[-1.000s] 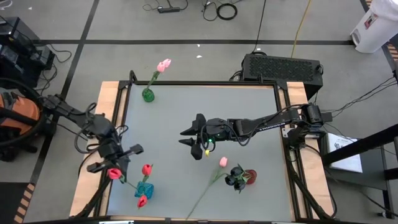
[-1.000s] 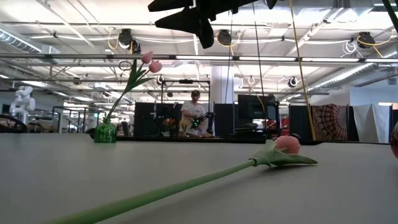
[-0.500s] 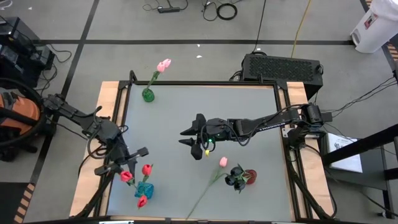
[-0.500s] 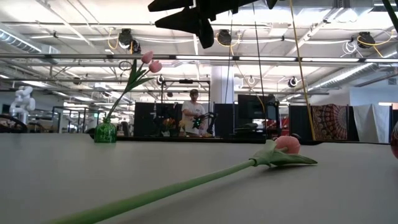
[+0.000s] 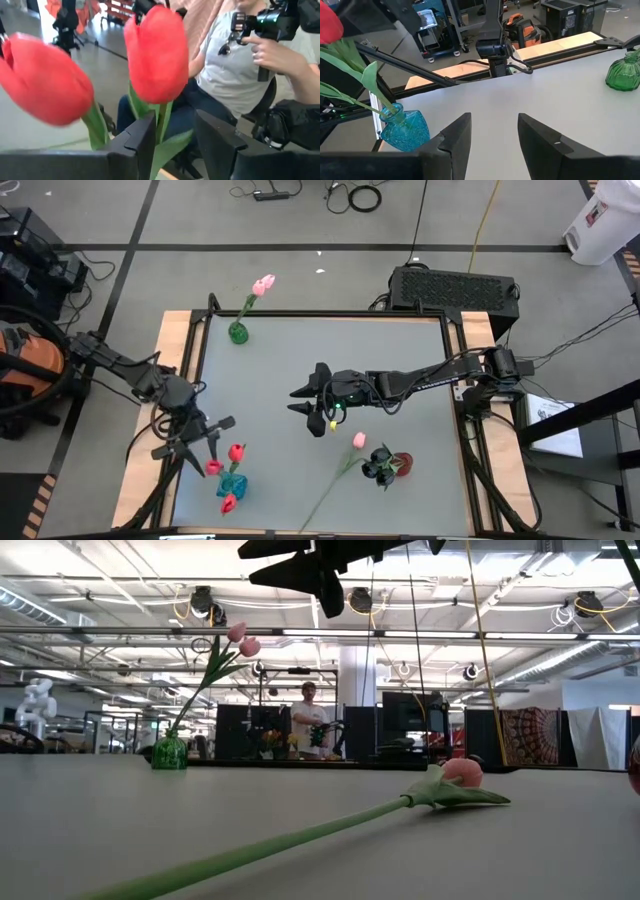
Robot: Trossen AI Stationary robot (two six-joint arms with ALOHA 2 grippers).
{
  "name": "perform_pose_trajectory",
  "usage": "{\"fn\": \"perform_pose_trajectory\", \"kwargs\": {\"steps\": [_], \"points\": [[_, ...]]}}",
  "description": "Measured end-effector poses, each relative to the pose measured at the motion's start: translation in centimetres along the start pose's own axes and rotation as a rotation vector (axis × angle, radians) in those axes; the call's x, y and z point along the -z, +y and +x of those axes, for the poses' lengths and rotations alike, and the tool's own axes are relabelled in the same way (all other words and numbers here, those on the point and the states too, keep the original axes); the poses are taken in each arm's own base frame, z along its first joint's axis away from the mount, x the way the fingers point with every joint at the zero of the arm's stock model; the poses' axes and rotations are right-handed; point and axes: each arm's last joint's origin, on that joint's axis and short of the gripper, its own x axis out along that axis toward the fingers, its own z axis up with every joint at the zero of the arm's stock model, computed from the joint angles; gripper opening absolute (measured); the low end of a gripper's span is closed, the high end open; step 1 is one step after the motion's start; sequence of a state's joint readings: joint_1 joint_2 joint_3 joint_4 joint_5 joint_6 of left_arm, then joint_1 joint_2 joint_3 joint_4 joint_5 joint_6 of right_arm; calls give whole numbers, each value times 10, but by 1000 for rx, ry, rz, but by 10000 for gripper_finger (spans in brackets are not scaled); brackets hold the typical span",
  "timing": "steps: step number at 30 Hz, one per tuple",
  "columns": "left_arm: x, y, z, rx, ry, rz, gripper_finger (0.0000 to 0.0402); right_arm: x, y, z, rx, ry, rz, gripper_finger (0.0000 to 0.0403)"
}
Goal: Sort flowers into vase by color
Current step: Put the red flower into the blue vase, then put the pink flower into the green vase
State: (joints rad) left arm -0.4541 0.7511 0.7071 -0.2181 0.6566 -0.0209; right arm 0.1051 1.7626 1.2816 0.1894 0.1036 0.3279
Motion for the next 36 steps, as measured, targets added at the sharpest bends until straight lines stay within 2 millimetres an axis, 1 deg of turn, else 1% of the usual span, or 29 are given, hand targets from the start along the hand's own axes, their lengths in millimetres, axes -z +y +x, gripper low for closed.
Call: {"fn": "perform_pose_trajectory", "kwargs": {"steps": [8,11,14,22,28,31,33,36], "points": [[4,-7,-12,-69,27,-20,141,0,0,0,0,0,0,153],[5,-11,-20,-130,22,-7,141,0,0,0,0,0,0,153],[4,-14,-29,-227,3,45,141,0,0,0,0,0,0,153],[1,-16,-49,-627,-59,112,141,0,0,0,0,0,0,153],[1,-9,-59,-1042,-55,85,141,0,0,0,0,0,0,153],[4,-6,-64,-1219,-21,73,141,0,0,0,0,0,0,153],[5,-6,-66,-1300,-8,69,141,0,0,0,0,0,0,153],[6,-5,-67,-1357,6,65,141,0,0,0,0,0,0,153]]}}
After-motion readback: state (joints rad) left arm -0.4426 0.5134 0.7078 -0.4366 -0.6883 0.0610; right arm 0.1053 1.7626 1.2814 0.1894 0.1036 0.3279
